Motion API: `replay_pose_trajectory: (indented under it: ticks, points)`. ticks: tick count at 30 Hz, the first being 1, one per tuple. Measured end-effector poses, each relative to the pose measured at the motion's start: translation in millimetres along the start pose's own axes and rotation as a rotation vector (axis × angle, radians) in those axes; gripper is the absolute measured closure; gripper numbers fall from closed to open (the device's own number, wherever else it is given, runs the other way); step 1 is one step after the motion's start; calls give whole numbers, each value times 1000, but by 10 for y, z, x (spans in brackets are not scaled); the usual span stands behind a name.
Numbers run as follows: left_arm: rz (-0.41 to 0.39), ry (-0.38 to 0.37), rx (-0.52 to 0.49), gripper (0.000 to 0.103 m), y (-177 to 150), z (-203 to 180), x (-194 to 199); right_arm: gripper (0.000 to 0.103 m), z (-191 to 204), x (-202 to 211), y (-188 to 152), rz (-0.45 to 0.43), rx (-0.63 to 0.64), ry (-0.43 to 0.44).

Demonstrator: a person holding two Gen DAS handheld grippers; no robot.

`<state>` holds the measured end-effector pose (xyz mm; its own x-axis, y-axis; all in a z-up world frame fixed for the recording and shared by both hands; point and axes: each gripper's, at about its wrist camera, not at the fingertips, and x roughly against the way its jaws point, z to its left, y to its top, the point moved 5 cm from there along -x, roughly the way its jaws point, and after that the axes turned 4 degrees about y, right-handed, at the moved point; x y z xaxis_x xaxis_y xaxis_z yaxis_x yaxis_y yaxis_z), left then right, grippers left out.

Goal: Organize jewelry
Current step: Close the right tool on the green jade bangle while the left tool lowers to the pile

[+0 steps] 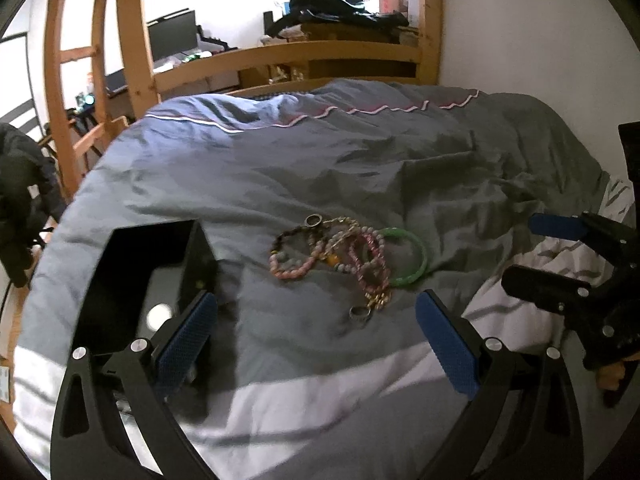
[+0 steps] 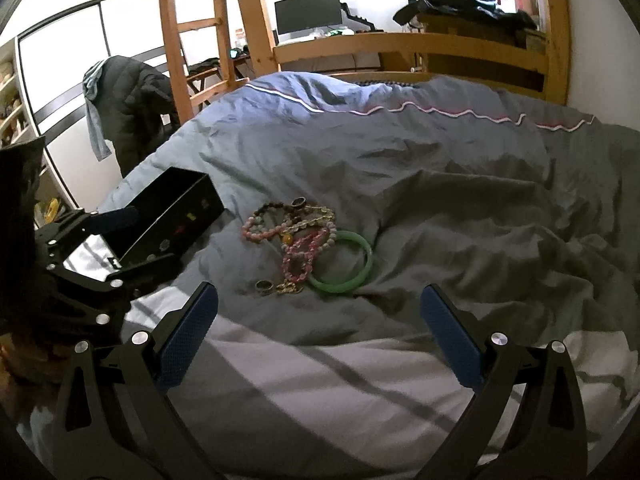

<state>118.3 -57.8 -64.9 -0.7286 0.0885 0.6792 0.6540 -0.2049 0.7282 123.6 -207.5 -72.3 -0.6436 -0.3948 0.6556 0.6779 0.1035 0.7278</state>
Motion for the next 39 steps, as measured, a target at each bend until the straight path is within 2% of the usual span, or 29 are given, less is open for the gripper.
replay_pose_trajectory:
  ticks: [3,5,10,12,14,19,22,25,28,30,32,34,37,39]
  points:
    - [5,-20,-10,5,94,-60,-193,12,-63,-154,77,24,-13,6]
    - [7,-22,-22,5,154,-89,-317,23,-113,-266,111,42,-22,4]
    - [14,-21,-28,6,323,-91,-668,31,-274,-603,202,78,-53,-2]
    - [23,-23,-21,8,367,-73,-812,34,-352,-743,202,94,-83,3]
    - [36,-6,-29,15,386,-54,-960,40,-411,-862,177,108,-116,27]
    - [43,4,-19,17,428,16,-1189,52,-417,-1142,95,159,-126,61]
    - [58,3,-20,20,439,16,-1328,52,-422,-1311,38,201,-125,48]
    - [90,13,-23,29,443,-15,-1449,57,-457,-1401,-6,226,-137,35]
    - [84,23,-29,32,444,-27,-1443,66,-459,-1393,-27,227,-135,18]
    - [98,14,-16,46,434,-1,-1470,70,-451,-1377,-30,227,-126,7]
    - [126,-1,12,67,405,47,-1515,75,-436,-1371,-29,225,-113,-1]
    - [141,-2,36,76,386,100,-1537,82,-422,-1356,-23,223,-105,-1]
    - [139,-20,64,94,383,143,-1516,86,-414,-1315,-10,210,-97,1]
    - [128,-22,69,96,403,156,-1493,89,-409,-1272,16,185,-94,6]
